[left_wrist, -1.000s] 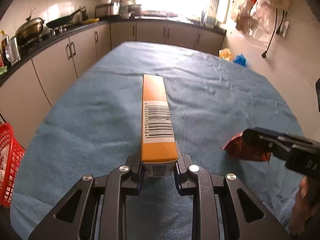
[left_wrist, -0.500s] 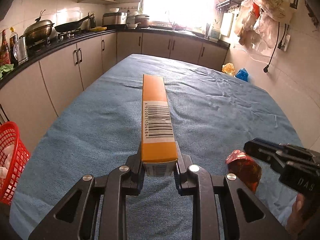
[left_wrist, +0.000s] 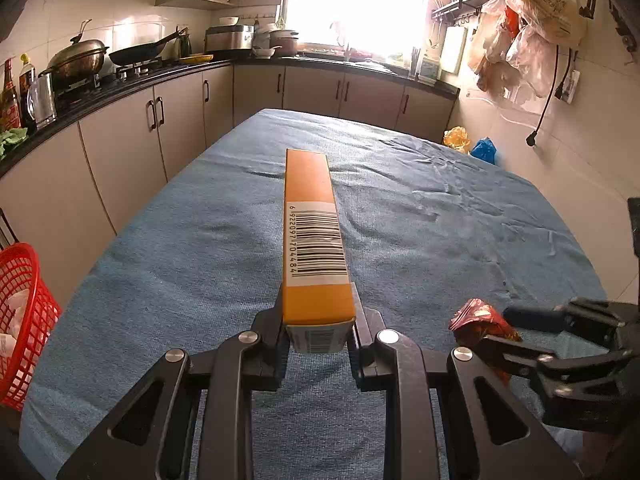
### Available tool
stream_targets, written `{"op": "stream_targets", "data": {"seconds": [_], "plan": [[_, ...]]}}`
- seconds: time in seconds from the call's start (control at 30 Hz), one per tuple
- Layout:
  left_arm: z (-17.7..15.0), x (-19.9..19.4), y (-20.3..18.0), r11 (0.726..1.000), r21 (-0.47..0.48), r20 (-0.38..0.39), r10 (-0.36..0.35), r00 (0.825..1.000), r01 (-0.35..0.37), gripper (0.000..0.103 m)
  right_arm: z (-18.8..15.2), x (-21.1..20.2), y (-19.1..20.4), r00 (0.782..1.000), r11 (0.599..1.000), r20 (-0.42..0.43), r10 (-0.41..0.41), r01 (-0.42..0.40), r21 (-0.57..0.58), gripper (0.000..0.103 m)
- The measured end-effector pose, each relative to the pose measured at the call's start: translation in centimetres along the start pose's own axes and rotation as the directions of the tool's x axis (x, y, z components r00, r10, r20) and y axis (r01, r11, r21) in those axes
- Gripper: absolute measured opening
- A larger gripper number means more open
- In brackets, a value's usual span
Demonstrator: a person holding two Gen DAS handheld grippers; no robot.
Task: Collect trash
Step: 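Lift the orange box and red snack bag and carry both toward the red basket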
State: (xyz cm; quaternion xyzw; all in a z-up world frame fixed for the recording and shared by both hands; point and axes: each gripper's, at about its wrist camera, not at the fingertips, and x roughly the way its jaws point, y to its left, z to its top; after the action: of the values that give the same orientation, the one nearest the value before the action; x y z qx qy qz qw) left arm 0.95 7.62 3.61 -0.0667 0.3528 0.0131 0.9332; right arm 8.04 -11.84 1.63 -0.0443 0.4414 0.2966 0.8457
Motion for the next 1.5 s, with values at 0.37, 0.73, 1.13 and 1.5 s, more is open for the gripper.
{"op": "stream_targets", "data": {"seconds": [0.37, 0.73, 1.13, 1.5], "plan": [[0.2, -0.4, 0.0, 1.0, 0.003, 0.022, 0.008, 1.0, -0.008, 0.023, -0.3, -0.9, 0.3, 0.997, 1.0, 0.075, -0.011, 0.01, 0.02, 0.032], [0.1, -0.4, 0.1, 1.0, 0.009, 0.028, 0.011, 1.0, -0.011, 0.023, 0.3, -1.9, 0.4, 0.99, 0.999, 0.138, 0.002, -0.009, 0.05, 0.032], [0.2, -0.5, 0.1, 1.0, 0.011, 0.033, 0.019, 0.999, -0.02, 0.023, 0.2, -2.4, 1.0, 0.988, 0.999, 0.152, 0.013, -0.02, 0.048, 0.032], [-0.5, -3.5, -0.7, 0.998, 0.042, 0.077, 0.033, 0.997, -0.036, 0.023, 0.6, -4.0, 1.6, 0.984, 0.994, 0.177, 0.029, -0.047, 0.1, 0.032]]}}
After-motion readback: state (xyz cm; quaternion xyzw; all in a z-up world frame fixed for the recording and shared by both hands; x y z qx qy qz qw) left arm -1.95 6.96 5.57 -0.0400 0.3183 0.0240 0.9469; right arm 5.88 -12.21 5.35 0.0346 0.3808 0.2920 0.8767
